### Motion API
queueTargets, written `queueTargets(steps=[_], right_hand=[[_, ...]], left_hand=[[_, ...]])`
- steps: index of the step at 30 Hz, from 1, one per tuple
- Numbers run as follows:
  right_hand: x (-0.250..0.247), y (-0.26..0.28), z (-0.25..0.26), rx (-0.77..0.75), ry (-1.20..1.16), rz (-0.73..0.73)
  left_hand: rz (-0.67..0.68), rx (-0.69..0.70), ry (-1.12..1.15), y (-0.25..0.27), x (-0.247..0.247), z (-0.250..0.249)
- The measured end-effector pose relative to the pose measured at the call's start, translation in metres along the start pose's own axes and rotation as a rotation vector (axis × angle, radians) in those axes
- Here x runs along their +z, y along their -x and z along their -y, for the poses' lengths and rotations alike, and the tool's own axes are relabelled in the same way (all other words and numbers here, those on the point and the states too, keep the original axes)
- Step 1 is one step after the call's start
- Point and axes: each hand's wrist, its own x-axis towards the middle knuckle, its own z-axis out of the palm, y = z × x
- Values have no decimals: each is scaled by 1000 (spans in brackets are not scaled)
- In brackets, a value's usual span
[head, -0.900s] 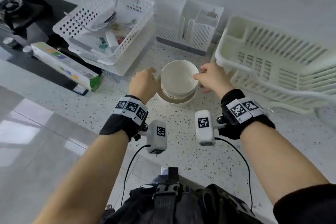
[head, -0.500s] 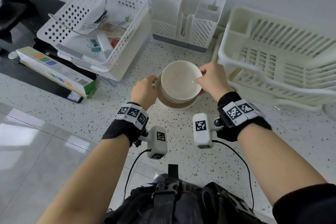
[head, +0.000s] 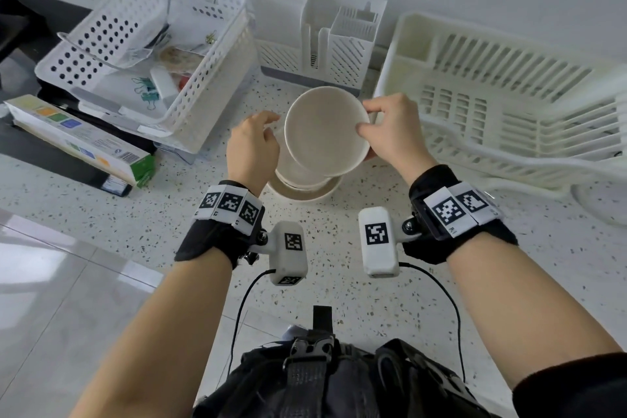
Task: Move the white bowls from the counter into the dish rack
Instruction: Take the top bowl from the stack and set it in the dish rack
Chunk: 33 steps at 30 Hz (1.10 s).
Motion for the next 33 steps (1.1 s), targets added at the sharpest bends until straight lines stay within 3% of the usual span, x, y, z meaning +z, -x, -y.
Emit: queueTargets(steps=[7,16,24,33], right_hand=[[-55,15,-30,39,-230,-83],[-151,26,-115,172,-291,-273],[-212,7,-179,363,-399,-323],[-216,-41,-228,652,-552,-308]], left_hand=[[-75,177,81,12,27,-55],[74,317,82,27,112,-149],[325,374,-35,24,172,-207],[633,314,-192,-5,209,-228]])
